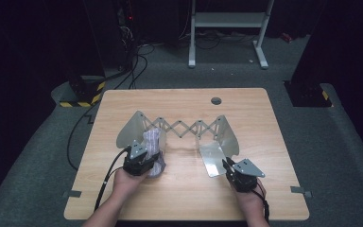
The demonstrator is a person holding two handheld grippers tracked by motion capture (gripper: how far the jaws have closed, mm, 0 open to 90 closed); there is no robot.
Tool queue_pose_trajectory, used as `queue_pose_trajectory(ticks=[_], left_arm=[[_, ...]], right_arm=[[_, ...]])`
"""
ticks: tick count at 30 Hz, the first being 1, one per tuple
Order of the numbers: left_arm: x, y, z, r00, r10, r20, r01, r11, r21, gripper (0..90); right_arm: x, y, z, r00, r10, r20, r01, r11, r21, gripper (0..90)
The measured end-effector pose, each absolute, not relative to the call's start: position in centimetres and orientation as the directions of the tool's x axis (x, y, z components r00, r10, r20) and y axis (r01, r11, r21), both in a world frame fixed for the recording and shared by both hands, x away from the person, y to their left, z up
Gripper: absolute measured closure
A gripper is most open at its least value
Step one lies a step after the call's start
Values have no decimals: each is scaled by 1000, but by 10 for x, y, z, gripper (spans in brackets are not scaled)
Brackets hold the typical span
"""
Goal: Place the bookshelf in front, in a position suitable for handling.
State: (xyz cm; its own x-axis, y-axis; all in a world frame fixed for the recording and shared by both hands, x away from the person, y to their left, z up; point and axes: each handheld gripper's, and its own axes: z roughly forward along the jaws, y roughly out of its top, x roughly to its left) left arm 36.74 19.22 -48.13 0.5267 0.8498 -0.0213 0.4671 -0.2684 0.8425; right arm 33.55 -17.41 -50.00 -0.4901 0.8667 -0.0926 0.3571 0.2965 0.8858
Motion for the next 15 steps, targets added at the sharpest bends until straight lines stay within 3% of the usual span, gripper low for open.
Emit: queue_pose_trajectory(ticks=[15], left_arm=[[369,189,-426,532,846,24,345,-243,907,685]], right_arm=[[335,-174,-500,-490,867,-91,356,295,887,785]])
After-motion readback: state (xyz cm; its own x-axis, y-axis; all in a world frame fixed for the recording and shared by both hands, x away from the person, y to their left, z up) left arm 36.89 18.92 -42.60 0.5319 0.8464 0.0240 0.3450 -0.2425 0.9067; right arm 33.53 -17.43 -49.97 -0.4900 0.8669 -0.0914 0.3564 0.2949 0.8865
